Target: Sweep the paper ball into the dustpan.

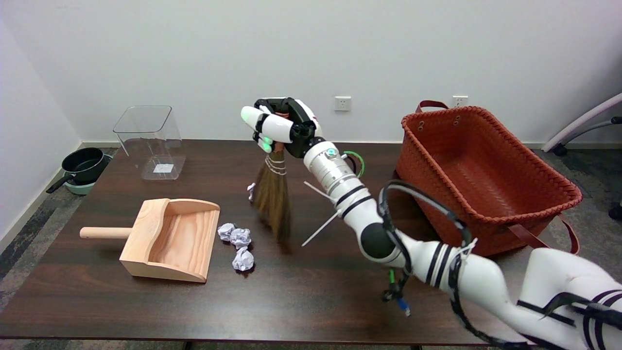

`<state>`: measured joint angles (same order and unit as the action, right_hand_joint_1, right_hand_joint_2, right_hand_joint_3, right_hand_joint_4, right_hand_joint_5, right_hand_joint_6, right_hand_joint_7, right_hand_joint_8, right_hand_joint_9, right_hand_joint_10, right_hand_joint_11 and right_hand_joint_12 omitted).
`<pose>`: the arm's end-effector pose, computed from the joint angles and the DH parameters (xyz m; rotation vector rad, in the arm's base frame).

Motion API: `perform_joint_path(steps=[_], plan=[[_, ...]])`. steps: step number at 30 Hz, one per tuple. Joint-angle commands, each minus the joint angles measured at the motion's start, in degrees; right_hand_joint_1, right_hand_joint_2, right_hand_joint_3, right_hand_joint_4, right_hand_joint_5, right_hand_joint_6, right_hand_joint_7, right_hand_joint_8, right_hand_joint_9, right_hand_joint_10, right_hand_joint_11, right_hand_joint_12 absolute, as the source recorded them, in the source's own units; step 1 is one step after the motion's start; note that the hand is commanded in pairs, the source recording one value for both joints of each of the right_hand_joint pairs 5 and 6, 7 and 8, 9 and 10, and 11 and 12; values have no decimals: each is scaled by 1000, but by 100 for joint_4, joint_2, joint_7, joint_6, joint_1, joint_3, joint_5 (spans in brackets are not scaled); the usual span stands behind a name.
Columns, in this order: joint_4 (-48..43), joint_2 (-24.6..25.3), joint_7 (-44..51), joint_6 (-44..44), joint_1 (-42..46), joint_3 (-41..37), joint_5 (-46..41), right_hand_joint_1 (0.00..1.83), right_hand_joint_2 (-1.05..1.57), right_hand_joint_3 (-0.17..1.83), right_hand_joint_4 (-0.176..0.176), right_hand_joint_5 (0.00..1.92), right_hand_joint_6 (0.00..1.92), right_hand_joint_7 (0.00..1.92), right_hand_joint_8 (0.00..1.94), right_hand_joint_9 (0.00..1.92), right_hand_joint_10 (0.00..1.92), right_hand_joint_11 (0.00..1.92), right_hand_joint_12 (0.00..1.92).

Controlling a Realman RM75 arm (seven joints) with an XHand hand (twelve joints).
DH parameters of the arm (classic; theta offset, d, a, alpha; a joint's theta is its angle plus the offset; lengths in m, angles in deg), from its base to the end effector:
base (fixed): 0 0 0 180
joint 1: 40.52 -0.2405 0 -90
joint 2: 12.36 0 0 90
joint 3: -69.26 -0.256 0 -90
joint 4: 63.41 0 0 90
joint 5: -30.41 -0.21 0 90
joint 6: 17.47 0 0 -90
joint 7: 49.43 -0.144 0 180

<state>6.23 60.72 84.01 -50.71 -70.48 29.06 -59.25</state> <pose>-0.2239 -0.4296 0.1706 1.3273 -1.4404 1.4060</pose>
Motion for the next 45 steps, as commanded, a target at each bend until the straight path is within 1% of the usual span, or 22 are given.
perform_joint_path(steps=[1, 8, 13, 16, 20, 25, 29, 40, 42, 45], plan=[[-430, -998, -19, 1777, -619, -336, 372, 1150, 1493, 513, 0, 1920, 1920, 1920, 1920, 1860, 1860, 1789, 1789], [-816, -886, -19, 1939, -1057, -219, 766, 1185, 1427, 511, 0, 1920, 1920, 1919, 1919, 1838, 1838, 1761, 1761], [-1026, -770, -19, 1906, -1296, 130, 790, 1201, 1382, 508, 0, 1920, 1920, 1910, 1910, 1825, 1825, 1742, 1742], [-1091, -690, -19, 1890, -1336, 276, 967, 1207, 1366, 512, 0, 1920, 1920, 1911, 1911, 1821, 1821, 1738, 1738], [-1252, -513, -19, 1891, -1364, 365, 1531, 1208, 1338, 514, 0, 1920, 1920, 1903, 1903, 1812, 1812, 1725, 1725], [-1274, -390, -19, 1898, -1528, 528, 2440, 1219, 1292, 520, 0, 1920, 1920, 1894, 1894, 1795, 1795, 1704, 1704], [-1217, -314, -19, 1842, -1648, 611, 2869, 1220, 1280, 530, 0, 1920, 1920, 1897, 1897, 1797, 1797, 1709, 1709], [-1234, -28, -65, 1603, -1853, 899, 2878, 1186, 1318, 561, 0, 1920, 1920, 1910, 1910, 1810, 1810, 1720, 1720], [-1247, 29, -357, 1603, -1813, 911, 2875, 1177, 1324, 564, 0, 1920, 1920, 1909, 1909, 1805, 1805, 1715, 1715], [-1295, 89, -1100, 1537, -1652, 915, 2893, 1170, 1328, 566, 0, 1920, 1920, 1908, 1908, 1802, 1802, 1705, 1705]])
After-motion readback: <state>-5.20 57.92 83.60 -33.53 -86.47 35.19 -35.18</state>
